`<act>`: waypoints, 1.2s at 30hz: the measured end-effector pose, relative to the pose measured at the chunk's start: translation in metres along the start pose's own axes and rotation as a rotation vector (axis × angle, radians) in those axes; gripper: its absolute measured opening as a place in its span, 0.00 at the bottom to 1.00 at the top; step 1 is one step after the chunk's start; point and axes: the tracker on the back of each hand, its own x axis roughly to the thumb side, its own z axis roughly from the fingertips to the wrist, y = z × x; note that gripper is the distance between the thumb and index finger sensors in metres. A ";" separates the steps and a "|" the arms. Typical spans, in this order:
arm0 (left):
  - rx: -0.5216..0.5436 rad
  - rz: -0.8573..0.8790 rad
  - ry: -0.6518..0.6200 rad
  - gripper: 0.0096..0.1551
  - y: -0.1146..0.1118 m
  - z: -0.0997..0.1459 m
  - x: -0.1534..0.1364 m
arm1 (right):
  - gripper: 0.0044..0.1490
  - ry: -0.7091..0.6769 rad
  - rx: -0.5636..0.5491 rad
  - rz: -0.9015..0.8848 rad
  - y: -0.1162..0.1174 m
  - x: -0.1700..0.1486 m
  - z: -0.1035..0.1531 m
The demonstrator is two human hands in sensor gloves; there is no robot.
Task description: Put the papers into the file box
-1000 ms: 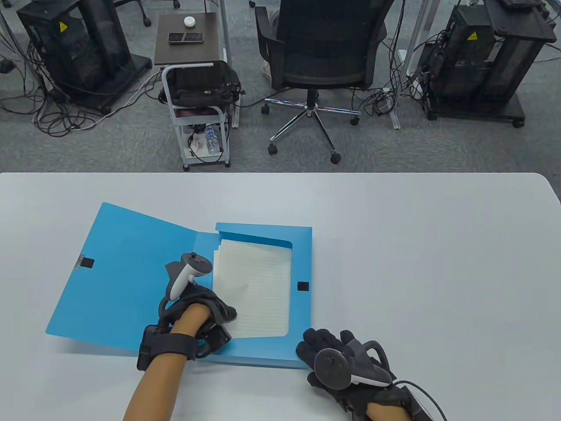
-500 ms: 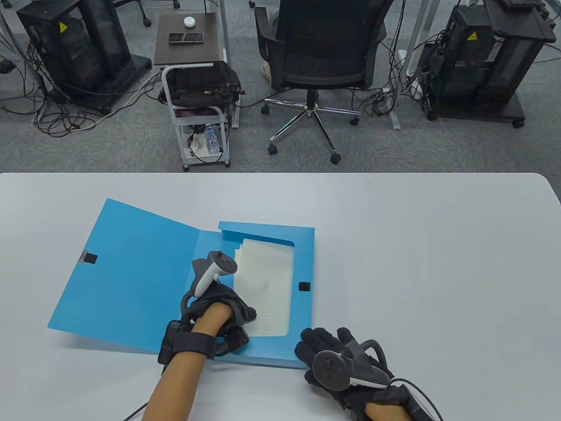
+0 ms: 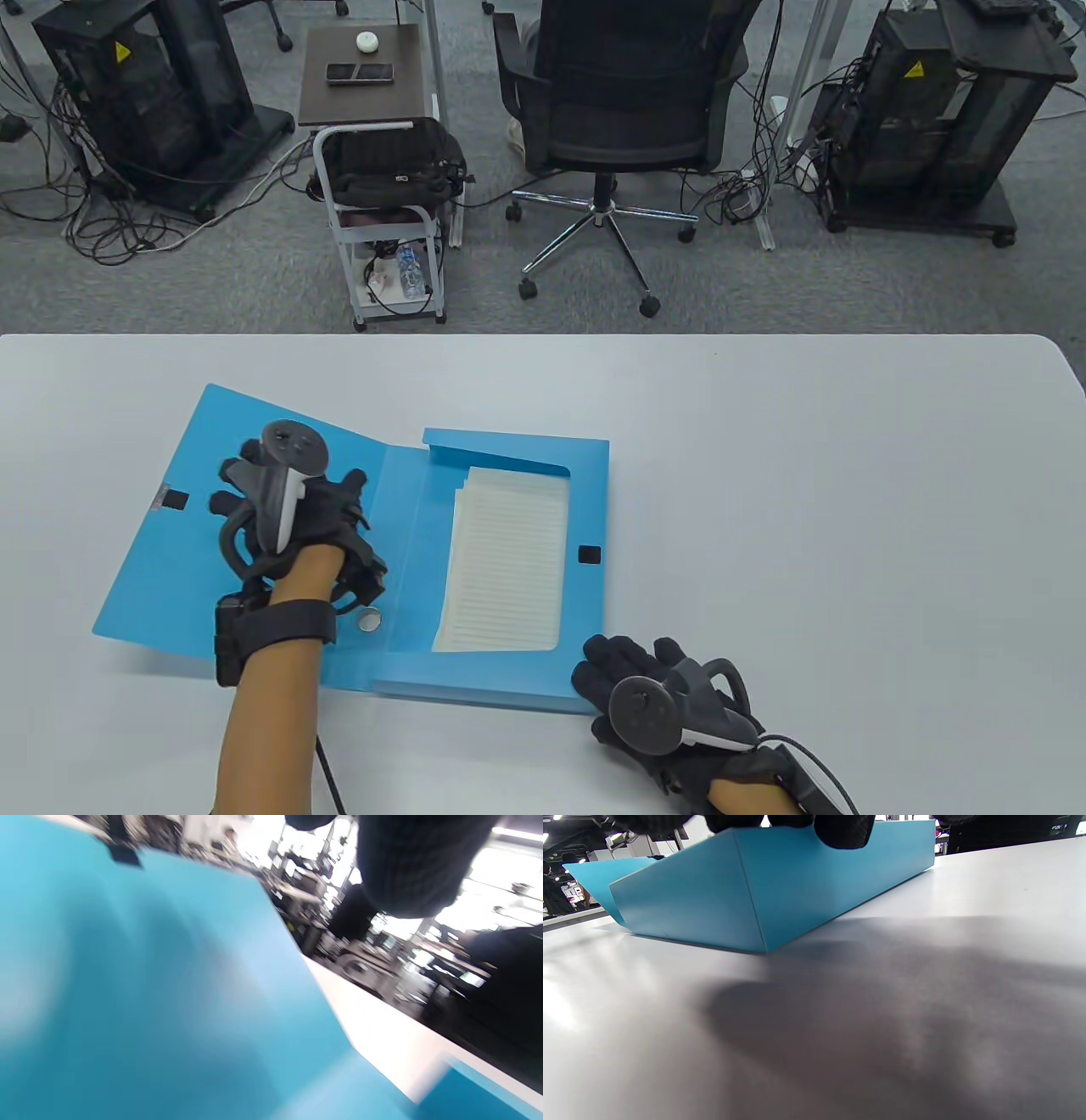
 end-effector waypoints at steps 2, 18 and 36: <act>0.018 -0.027 0.091 0.59 0.002 -0.015 -0.022 | 0.37 -0.001 0.003 -0.008 0.000 -0.001 0.000; -0.064 0.026 0.323 0.58 0.007 -0.038 -0.074 | 0.37 -0.004 0.011 -0.024 -0.001 -0.003 0.000; -0.804 0.286 -0.049 0.44 0.095 0.059 0.013 | 0.36 0.006 0.016 -0.074 -0.001 -0.006 0.000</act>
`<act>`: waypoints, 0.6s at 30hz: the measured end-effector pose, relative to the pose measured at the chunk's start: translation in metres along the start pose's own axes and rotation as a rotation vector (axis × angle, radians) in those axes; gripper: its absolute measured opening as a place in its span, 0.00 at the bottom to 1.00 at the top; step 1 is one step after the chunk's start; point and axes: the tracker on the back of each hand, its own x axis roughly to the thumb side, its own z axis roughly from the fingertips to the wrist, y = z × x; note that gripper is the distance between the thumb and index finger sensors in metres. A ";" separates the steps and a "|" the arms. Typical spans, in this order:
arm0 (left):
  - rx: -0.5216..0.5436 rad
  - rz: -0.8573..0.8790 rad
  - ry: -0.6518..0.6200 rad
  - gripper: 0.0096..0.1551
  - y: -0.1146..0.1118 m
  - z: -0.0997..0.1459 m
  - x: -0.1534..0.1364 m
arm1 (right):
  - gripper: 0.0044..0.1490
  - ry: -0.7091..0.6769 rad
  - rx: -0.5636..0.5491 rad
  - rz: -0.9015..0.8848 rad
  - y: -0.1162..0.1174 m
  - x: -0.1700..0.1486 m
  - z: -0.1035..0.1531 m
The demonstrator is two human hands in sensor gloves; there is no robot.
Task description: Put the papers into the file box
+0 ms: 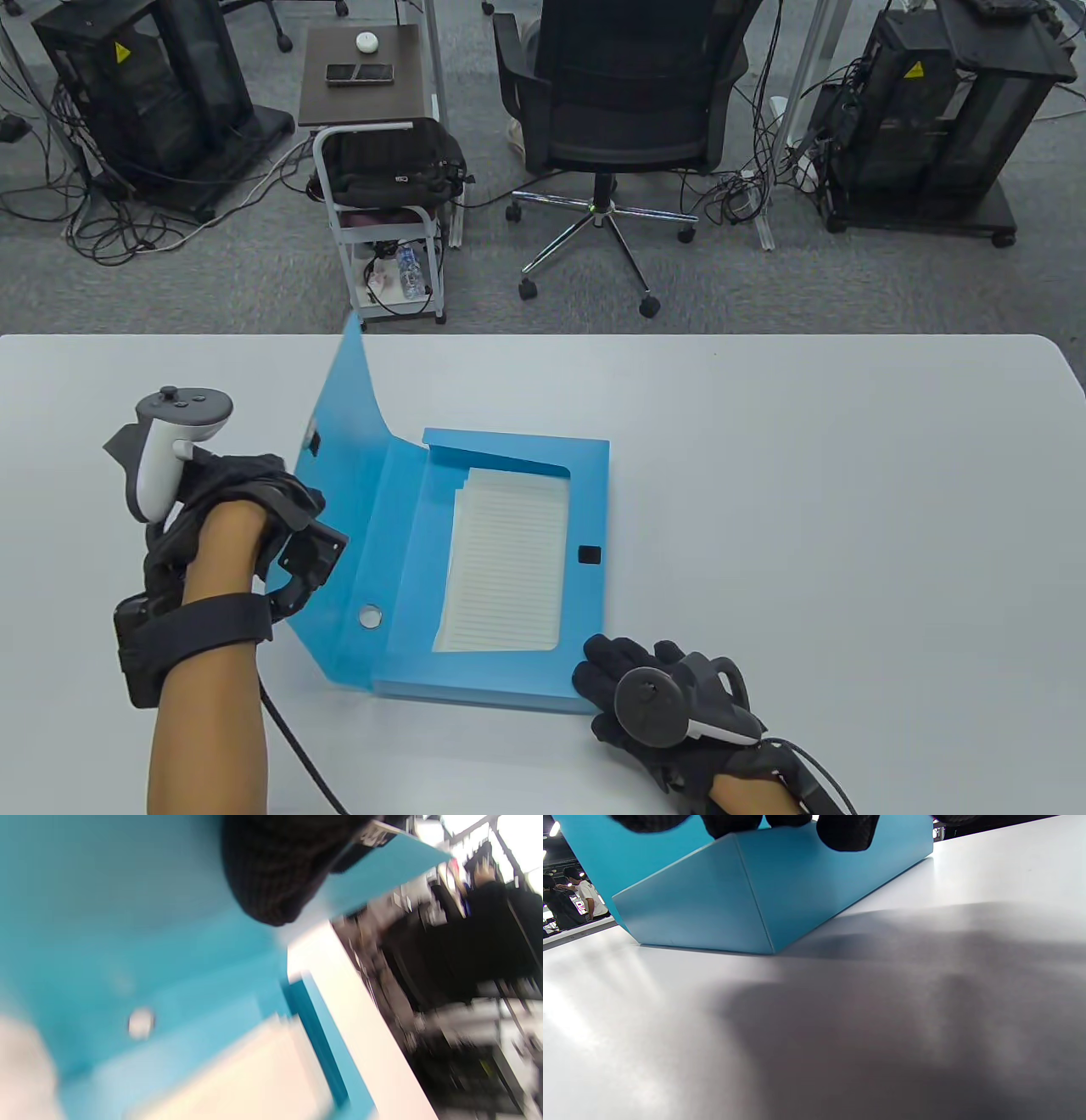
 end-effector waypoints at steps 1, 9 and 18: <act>0.010 -0.080 0.006 0.42 -0.009 0.003 0.004 | 0.36 0.001 0.000 -0.003 0.000 0.000 0.000; 0.178 -0.135 -0.362 0.35 -0.074 0.019 0.041 | 0.36 -0.002 -0.004 -0.013 0.000 -0.001 0.000; 0.077 -0.087 -0.456 0.34 -0.156 -0.013 0.049 | 0.35 -0.003 0.016 -0.050 -0.001 -0.003 -0.002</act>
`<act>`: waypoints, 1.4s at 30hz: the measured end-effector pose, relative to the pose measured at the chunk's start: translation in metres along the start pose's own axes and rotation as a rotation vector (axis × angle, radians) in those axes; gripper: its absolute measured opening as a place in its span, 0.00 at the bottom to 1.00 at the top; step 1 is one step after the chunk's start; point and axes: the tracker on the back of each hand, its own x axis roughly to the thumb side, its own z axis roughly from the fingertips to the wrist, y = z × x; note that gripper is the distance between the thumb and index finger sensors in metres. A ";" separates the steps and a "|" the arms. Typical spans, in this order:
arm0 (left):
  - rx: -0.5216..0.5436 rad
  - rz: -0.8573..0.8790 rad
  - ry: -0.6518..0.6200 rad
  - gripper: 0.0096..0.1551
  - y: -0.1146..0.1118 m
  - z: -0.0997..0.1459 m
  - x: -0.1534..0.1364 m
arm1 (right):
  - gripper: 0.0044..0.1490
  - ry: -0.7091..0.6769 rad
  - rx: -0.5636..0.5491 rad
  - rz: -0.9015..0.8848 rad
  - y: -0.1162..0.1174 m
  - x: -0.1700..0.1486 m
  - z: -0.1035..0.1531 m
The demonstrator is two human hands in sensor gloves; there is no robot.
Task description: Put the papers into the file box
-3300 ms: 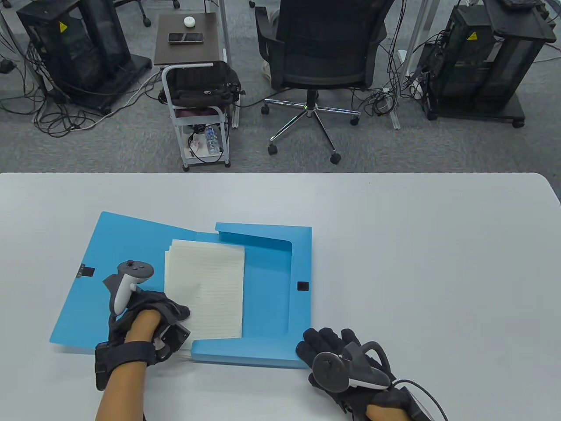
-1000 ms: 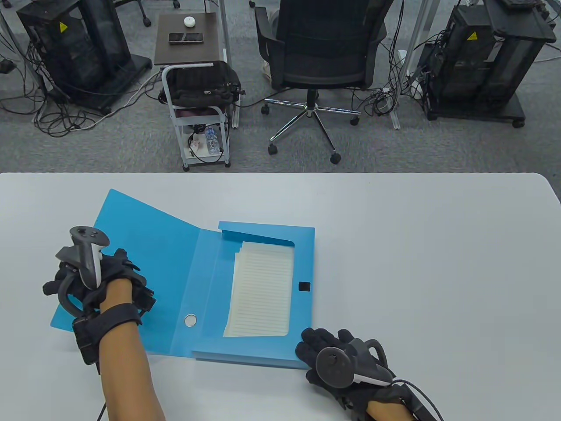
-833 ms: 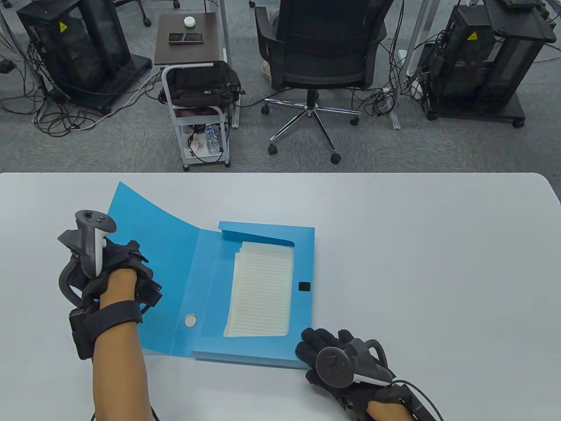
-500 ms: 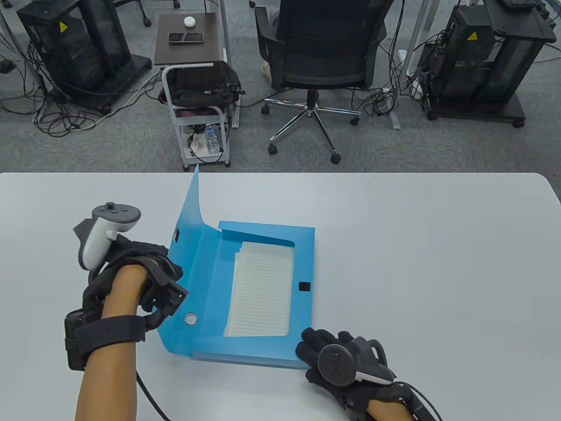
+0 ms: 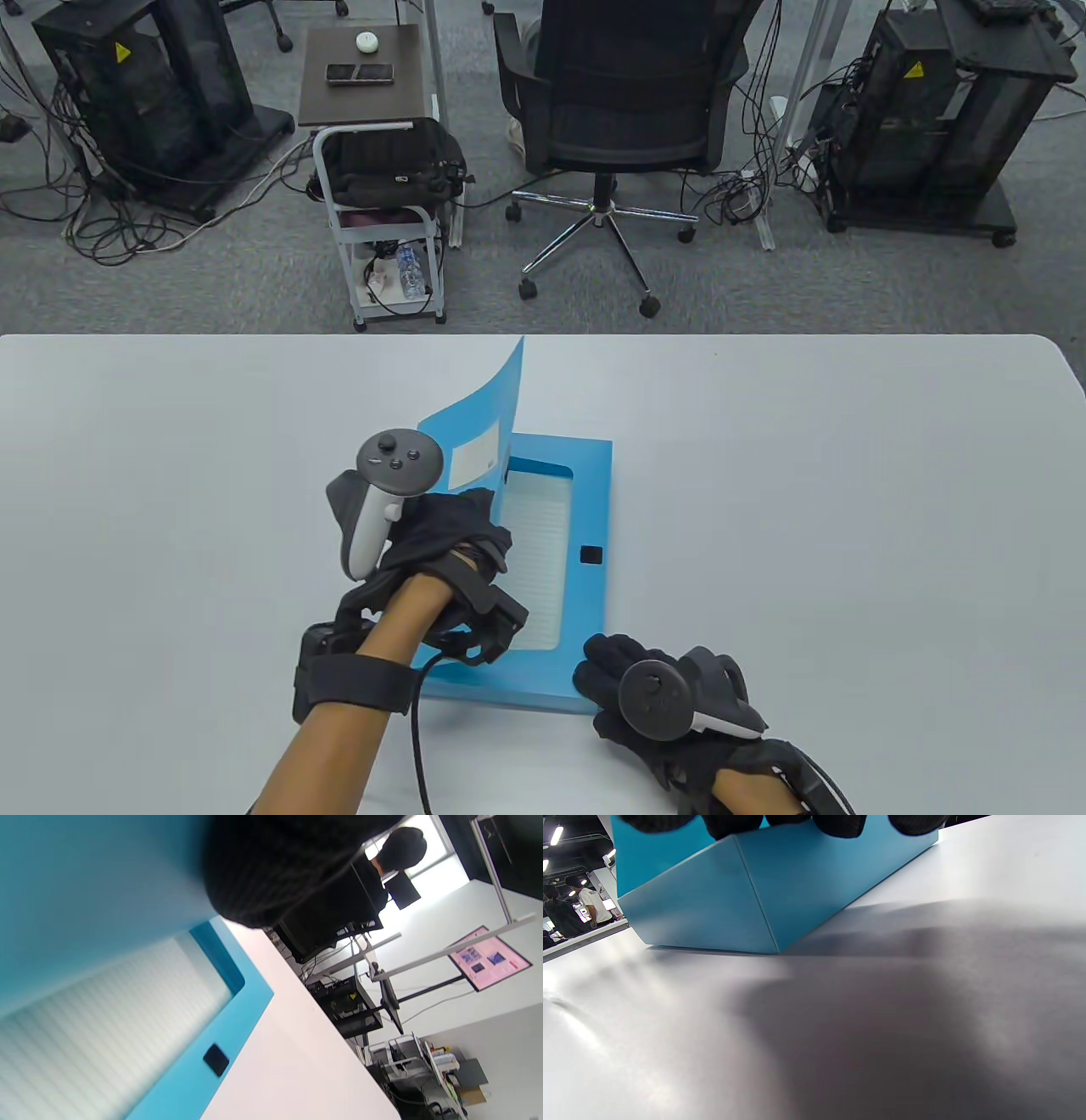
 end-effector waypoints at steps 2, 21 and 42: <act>-0.013 0.002 0.007 0.34 -0.019 -0.008 -0.004 | 0.35 0.001 0.003 -0.012 0.000 0.000 0.000; -0.022 -0.447 0.176 0.40 -0.129 -0.037 0.010 | 0.36 -0.001 0.004 -0.127 0.004 -0.013 0.001; 0.148 -0.482 -0.167 0.43 -0.129 0.029 -0.019 | 0.47 0.313 -0.195 -0.010 -0.030 -0.094 0.024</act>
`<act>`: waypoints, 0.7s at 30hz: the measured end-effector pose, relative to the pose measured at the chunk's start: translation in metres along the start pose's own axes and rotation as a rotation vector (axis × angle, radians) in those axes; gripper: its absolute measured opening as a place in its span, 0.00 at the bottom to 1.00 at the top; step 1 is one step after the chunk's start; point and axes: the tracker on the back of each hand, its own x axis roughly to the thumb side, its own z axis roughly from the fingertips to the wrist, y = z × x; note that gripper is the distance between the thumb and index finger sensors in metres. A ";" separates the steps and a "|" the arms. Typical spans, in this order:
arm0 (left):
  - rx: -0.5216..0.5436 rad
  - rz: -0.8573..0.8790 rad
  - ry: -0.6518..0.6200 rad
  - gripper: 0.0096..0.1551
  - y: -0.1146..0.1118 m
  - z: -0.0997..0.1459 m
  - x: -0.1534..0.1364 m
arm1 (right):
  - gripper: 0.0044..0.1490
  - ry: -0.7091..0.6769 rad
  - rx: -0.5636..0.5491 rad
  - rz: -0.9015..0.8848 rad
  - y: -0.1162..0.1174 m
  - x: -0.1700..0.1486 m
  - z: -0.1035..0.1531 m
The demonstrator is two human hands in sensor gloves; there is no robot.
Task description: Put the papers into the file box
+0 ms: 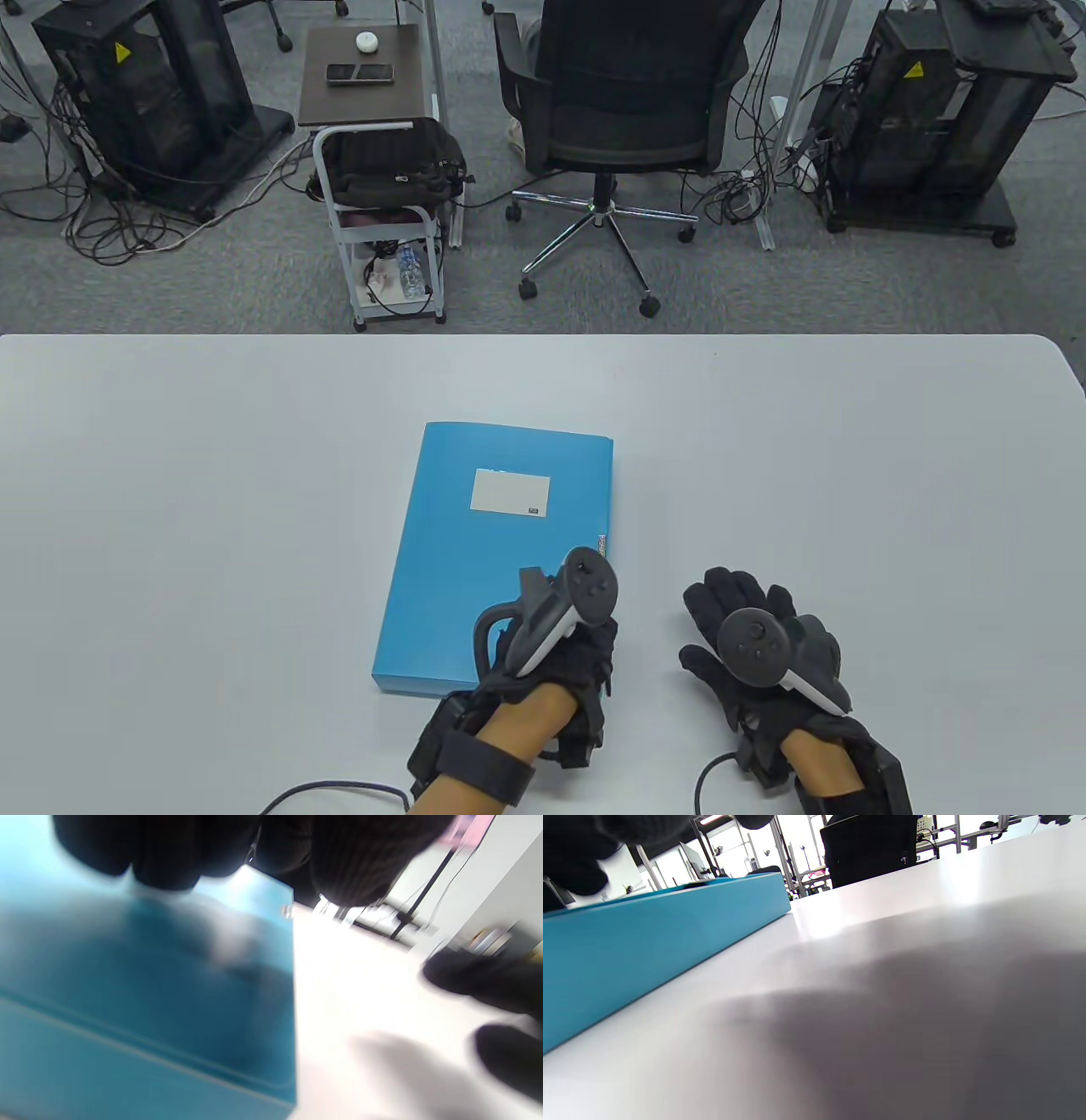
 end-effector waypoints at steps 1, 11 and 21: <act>0.035 0.003 -0.012 0.45 0.005 0.005 -0.009 | 0.49 0.004 0.000 0.012 0.000 -0.001 0.000; 0.186 -0.021 0.120 0.56 0.053 0.015 -0.158 | 0.63 0.076 0.039 0.094 0.002 -0.008 -0.001; 0.119 0.096 0.131 0.58 0.044 0.014 -0.203 | 0.64 0.122 -0.012 0.101 -0.003 -0.019 -0.001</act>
